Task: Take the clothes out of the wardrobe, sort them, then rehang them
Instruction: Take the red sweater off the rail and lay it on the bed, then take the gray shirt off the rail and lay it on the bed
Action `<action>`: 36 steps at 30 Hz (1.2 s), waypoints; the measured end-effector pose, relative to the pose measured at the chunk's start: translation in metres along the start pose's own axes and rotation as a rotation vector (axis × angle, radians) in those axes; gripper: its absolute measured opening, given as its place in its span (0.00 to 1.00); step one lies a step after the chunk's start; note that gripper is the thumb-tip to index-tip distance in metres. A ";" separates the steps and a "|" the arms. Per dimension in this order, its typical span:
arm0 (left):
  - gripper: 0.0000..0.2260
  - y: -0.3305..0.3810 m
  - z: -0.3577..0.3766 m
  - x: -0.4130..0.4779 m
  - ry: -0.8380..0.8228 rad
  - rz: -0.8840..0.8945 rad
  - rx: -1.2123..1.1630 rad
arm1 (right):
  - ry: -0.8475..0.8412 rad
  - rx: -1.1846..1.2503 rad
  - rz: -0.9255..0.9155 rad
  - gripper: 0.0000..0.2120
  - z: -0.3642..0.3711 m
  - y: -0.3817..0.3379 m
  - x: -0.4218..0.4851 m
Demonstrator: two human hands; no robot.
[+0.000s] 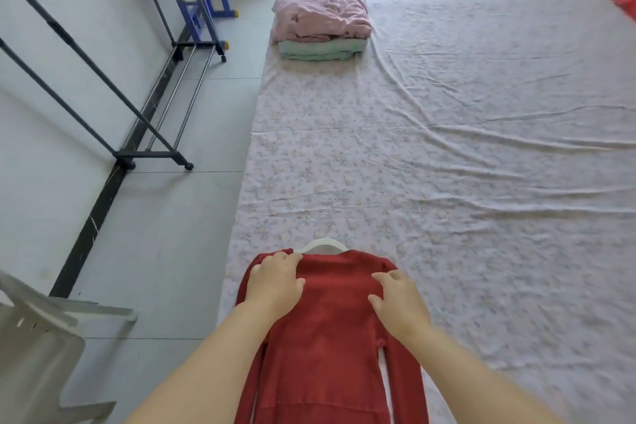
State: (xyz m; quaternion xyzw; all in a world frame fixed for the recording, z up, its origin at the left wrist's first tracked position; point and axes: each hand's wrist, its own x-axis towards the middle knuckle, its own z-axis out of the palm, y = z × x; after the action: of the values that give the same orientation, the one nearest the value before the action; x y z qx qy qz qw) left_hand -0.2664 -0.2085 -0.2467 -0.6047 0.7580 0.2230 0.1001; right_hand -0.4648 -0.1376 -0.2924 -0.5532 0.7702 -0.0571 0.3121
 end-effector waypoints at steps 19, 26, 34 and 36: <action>0.21 0.149 -0.012 -0.131 -0.127 0.960 0.311 | 0.514 0.201 0.653 0.24 -0.024 0.033 -0.303; 0.21 0.217 0.050 -0.299 -0.257 1.398 0.515 | 0.684 0.234 1.098 0.25 0.051 0.033 -0.513; 0.20 0.226 0.144 -0.557 -0.406 1.903 0.609 | 0.894 0.371 1.610 0.23 0.170 -0.030 -0.757; 0.20 0.213 0.170 -0.628 -0.443 2.027 0.632 | 0.949 0.398 1.726 0.23 0.203 -0.054 -0.816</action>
State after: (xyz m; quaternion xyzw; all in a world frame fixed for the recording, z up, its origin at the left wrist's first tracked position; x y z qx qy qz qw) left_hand -0.3354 0.4534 -0.0851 0.4098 0.8932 0.1008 0.1554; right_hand -0.1529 0.6181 -0.0904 0.3367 0.9290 -0.1535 -0.0057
